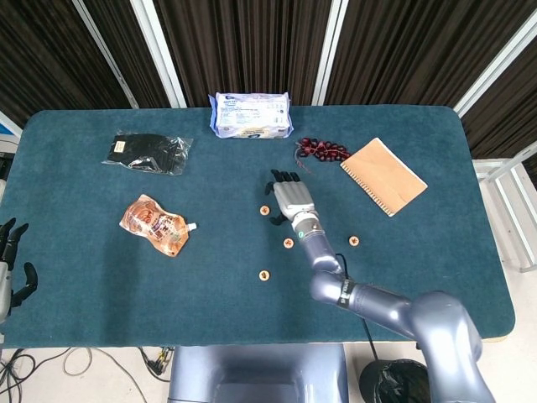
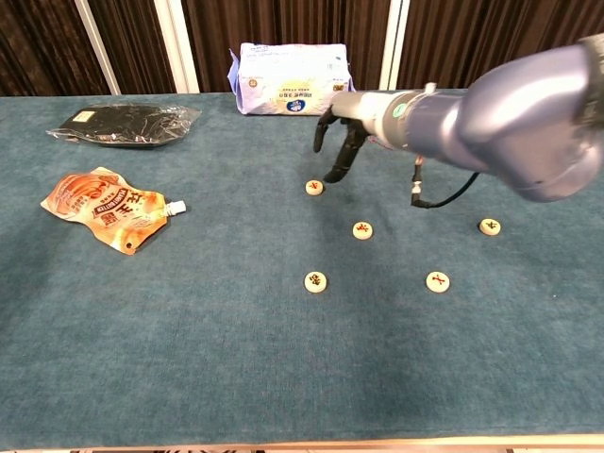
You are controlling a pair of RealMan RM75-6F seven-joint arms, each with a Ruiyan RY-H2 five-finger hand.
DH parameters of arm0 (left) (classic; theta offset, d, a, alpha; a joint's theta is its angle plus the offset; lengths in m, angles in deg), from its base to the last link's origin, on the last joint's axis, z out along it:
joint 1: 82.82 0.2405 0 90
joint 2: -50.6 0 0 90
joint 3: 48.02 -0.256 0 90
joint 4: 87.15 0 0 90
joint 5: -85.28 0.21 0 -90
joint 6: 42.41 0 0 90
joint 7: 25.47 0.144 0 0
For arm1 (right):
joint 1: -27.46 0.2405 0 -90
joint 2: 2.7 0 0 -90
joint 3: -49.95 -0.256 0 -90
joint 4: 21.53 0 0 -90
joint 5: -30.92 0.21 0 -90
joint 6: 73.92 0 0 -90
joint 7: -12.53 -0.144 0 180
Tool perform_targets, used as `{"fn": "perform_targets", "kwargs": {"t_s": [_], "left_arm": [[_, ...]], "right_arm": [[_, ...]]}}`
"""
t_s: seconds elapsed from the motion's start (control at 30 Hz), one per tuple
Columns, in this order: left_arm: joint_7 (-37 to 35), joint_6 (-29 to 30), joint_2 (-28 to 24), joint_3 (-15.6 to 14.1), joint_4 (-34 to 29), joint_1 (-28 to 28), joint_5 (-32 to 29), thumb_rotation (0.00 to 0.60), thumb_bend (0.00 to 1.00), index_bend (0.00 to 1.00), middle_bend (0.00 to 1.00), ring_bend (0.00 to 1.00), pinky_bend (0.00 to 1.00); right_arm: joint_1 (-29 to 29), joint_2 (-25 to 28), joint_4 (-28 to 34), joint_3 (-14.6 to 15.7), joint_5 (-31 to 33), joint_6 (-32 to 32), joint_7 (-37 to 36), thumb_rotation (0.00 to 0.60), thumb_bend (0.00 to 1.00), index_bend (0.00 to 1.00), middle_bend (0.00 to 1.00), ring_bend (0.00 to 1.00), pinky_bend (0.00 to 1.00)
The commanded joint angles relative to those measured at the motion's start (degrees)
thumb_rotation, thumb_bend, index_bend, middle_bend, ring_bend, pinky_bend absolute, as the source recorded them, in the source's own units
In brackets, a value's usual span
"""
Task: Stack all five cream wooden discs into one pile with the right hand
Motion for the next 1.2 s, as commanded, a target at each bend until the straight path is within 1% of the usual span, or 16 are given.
{"fn": "perform_targets", "kwargs": {"t_s": [0.03,0.2,0.47,0.77,1.2], "left_arm": [[-0.19,-0.07,-0.04,0.11,-0.02,0.02,-0.26,0.600,0.62,0.12,0.00,0.00,0.00],[-0.37,-0.10,-0.10,0.16,-0.10,-0.01,-0.26,0.600,0.62,0.12,0.00,0.00,0.00],[-0.32,-0.05,-0.04,0.16,-0.13,-0.01,-0.21,0.600,0.62,0.12,0.00,0.00,0.00],[-0.20,0.08,0.04,0.18,-0.18,0.00,-0.10,0.600,0.62,0.12,0.00,0.00,0.00],[-0.31,0.04,-0.04,0.21,-0.21,0.00,-0.15,0.600,0.62,0.12,0.00,0.00,0.00]], "right_arm": [[1.09,-1.95,-2.21,-0.12,-0.36,-0.44,0.40,0.600,0.33,0.37,0.00,0.00,0.00],[1.58,-4.74,-6.32,-0.41,-0.41,-1.73,-0.03,0.600,0.35,0.40,0.00,0.00,0.00],[1.69,-7.53,-11.30,-1.09,-1.58,-3.25,-1.31,0.600,0.39,0.43,0.00,0.00,0.00],[2.21,-9.79,-15.33,-2.57,-3.71,-5.12,-3.13,0.600,0.41,0.43,0.00,0.00,0.00],[3.58,-12.70,-21.05,-3.42,-5.12,-7.45,-2.04,0.600,0.41,0.43,0.00,0.00,0.00]]}}
